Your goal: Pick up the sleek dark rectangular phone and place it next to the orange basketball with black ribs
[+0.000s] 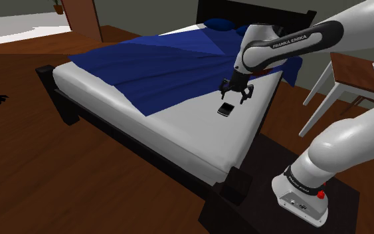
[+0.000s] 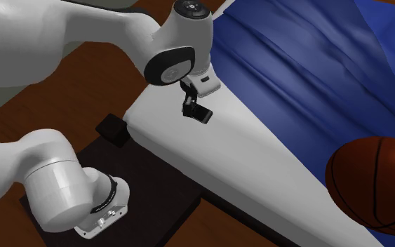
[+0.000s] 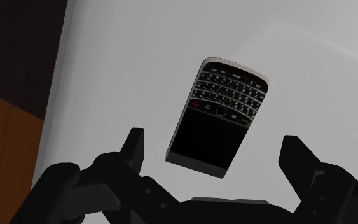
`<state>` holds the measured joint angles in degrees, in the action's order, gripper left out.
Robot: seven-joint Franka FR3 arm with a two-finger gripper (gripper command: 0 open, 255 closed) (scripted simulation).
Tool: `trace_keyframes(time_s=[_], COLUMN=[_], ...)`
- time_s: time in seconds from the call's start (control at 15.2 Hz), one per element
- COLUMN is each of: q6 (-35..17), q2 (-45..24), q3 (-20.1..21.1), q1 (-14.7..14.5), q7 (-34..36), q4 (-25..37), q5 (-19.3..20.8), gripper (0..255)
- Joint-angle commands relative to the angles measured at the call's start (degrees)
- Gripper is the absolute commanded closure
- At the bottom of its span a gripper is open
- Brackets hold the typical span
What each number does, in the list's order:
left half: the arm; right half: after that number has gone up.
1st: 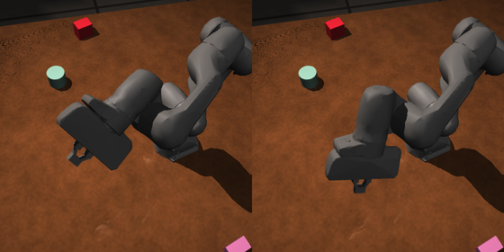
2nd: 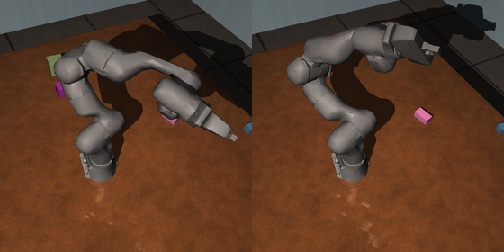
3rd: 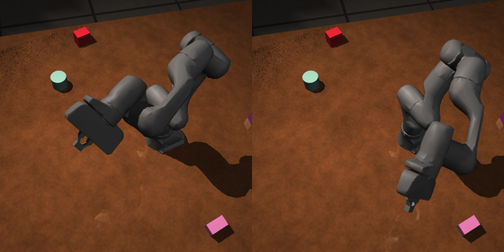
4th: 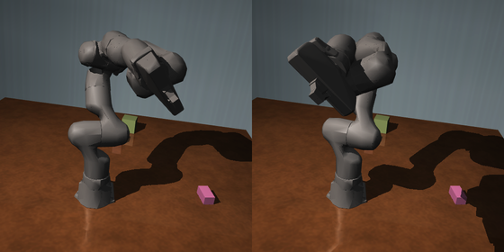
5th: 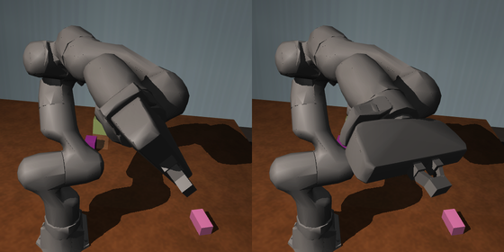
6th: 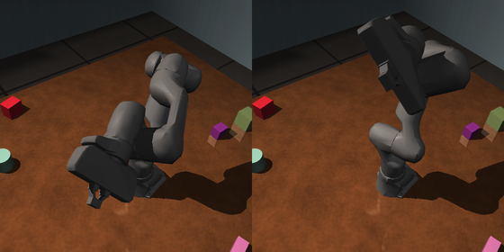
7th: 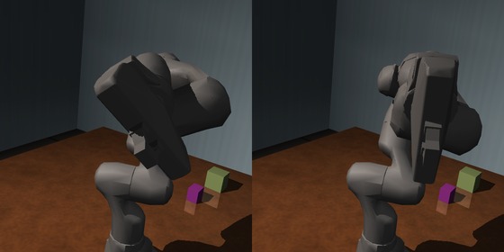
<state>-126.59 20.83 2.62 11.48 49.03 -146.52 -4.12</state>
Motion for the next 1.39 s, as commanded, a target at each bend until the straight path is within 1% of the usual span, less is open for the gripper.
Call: trace_keyframes(time_s=[0.0, 0.07, 0.53, 1.06, 1.12, 1.32], q6=[-4.6, -5.6, -12.4, -12.4, -12.4, -12.4], q2=[-3.8, -4.5, -9.0, -9.0, -9.0, -9.0], q3=[0.3, 0.3, 0.5, 0.5, 0.5, 0.6], q1=[1.5, 1.8, 1.5, 1.5, 1.5, 1.5], q7=[5.9, 6.9, 6.8, 6.8, 6.8, 6.8], q4=[0.0, 0.0, -2.3, -2.3, -2.3, -2.3], q5=[-0.9, -1.0, -1.4, -1.4, -1.4, -1.4], gripper=[0, 0, 0, 0, 255, 255])
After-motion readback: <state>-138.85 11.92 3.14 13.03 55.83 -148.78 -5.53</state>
